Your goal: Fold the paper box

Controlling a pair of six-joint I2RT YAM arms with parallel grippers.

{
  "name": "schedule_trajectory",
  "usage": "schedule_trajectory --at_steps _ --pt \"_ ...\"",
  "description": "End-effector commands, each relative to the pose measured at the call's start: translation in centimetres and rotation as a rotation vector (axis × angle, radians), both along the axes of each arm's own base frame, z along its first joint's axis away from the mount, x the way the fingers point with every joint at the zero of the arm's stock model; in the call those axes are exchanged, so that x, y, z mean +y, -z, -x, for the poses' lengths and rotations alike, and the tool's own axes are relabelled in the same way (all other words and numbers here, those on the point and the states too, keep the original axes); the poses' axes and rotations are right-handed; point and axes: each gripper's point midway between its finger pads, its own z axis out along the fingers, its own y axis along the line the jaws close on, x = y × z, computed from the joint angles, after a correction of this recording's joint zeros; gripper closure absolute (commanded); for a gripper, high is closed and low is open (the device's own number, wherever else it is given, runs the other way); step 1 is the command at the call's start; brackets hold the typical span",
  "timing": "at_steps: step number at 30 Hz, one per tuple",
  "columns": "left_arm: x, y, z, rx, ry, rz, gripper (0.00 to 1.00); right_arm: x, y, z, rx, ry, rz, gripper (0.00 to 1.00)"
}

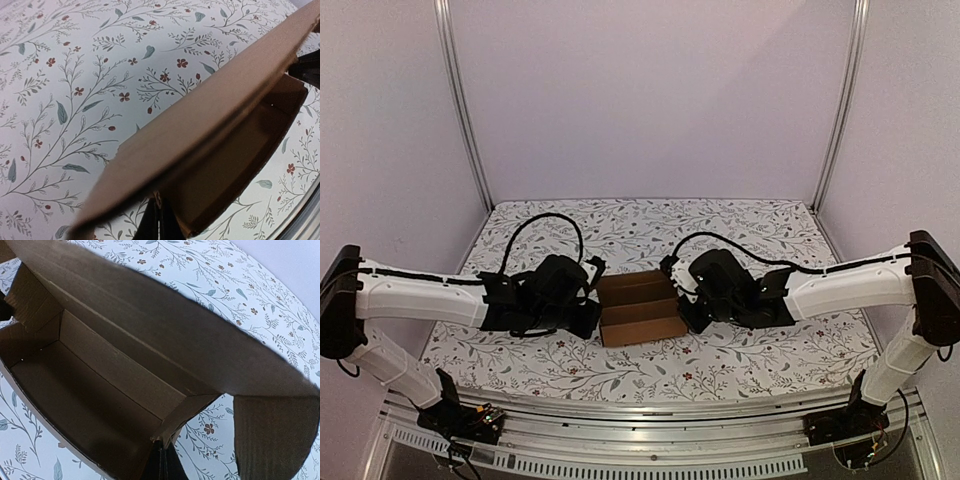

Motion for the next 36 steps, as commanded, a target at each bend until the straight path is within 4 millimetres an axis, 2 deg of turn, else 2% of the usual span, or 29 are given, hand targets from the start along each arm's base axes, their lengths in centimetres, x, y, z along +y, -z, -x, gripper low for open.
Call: schedule_trajectory --at_steps 1,7,18,21,27,32,34,35,36 --pt "0.7 1.7 1.2 -0.007 -0.008 -0.107 1.0 -0.3 -0.3 0.5 -0.01 0.036 -0.025 0.97" --pt "0.9 1.7 1.6 -0.051 -0.021 -0.159 1.0 -0.9 -0.4 1.2 -0.012 0.059 -0.035 0.83" --pt "1.1 1.2 2.0 -0.117 -0.047 -0.208 1.0 -2.1 -3.6 3.0 -0.004 0.075 -0.122 0.66" --pt "1.0 0.9 2.1 -0.138 -0.054 -0.223 1.0 -2.1 -5.6 4.1 -0.017 0.049 -0.164 0.64" --pt "1.1 0.5 2.0 -0.181 -0.073 -0.247 1.0 -1.9 -11.3 5.5 -0.047 -0.005 -0.295 0.62" --pt "0.9 0.5 1.9 -0.202 -0.088 -0.254 1.0 -0.7 -14.9 4.7 -0.088 -0.007 -0.339 0.61" --pt "0.9 0.6 2.1 -0.212 -0.093 -0.26 1.0 0.4 -15.2 4.0 -0.095 0.001 -0.321 0.62" --pt "0.8 0.6 2.2 -0.216 -0.095 -0.262 1.0 0.9 -16.1 3.5 -0.106 0.01 -0.331 0.62" --pt "0.8 0.7 2.3 -0.222 -0.096 -0.266 1.0 1.6 -15.8 3.1 -0.106 0.016 -0.319 0.63"
